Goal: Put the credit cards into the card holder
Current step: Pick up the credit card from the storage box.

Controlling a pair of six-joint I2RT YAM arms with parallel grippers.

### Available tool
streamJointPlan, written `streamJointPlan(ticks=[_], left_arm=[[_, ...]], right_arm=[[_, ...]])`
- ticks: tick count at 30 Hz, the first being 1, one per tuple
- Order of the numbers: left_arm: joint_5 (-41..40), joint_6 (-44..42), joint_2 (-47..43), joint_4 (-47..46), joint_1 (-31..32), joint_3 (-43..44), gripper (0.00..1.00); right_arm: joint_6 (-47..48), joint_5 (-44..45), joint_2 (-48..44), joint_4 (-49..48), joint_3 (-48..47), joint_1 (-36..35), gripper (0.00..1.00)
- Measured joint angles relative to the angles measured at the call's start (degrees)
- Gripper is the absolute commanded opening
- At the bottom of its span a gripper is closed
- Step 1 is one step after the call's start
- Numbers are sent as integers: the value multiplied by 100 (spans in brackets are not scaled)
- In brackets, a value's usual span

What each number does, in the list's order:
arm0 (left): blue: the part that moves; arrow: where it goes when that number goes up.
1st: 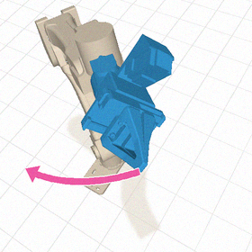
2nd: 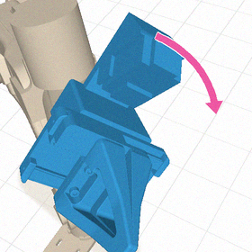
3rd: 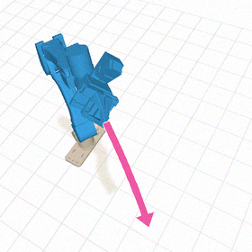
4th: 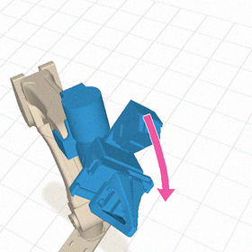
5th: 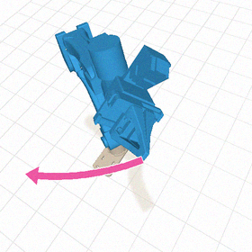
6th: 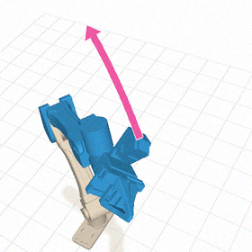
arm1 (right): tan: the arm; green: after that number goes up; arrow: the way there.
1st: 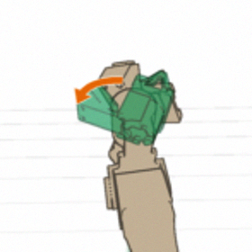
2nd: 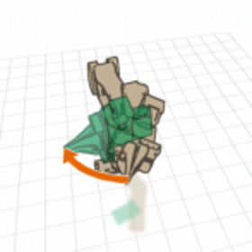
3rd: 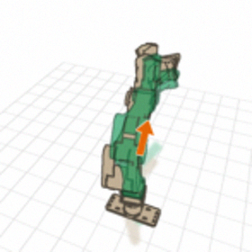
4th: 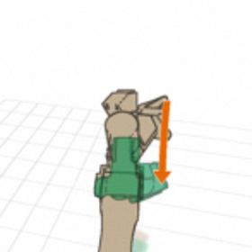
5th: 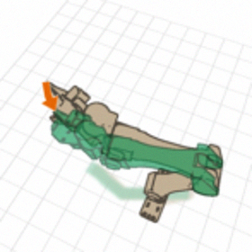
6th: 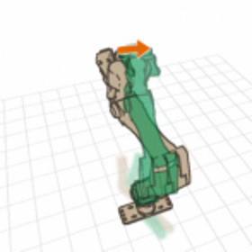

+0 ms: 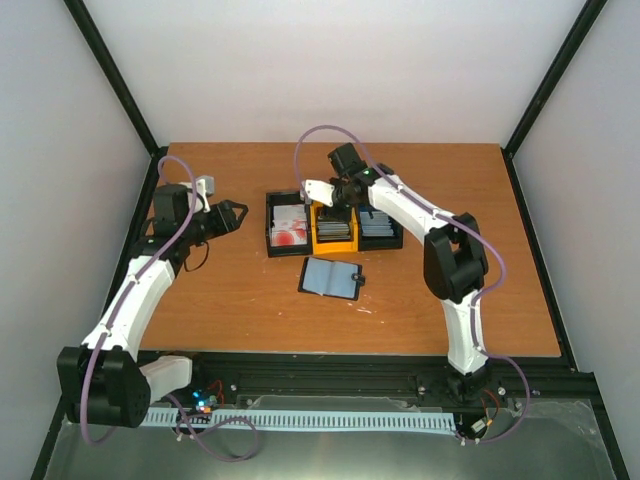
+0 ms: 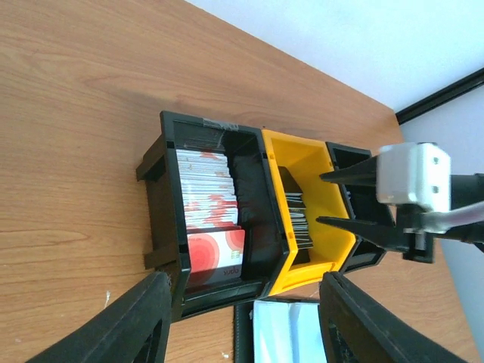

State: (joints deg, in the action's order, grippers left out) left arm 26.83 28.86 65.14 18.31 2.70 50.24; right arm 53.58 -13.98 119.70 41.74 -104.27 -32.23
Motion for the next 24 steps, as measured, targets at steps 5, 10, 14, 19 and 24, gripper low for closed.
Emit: streamJointPlan(ticks=[5,10,14,19,24], left_arm=[[-7,-170,48,223,-37,39,54],[-24,-245,133,275,-103,39,54],[-35,-269,278,284,-129,39,53],[-72,-271,391,319,-203,39,52],[-87,-269,501,317,-238,39,50]], right_arm=[[267,297,426,92,-28,-24,42],[442,579,826,50,-262,-26,43],[643,675,1172,146,-732,-9,54],[798,514,1585,782,-1687,87,67],[826,122,1611,1307,-2076,254,53]])
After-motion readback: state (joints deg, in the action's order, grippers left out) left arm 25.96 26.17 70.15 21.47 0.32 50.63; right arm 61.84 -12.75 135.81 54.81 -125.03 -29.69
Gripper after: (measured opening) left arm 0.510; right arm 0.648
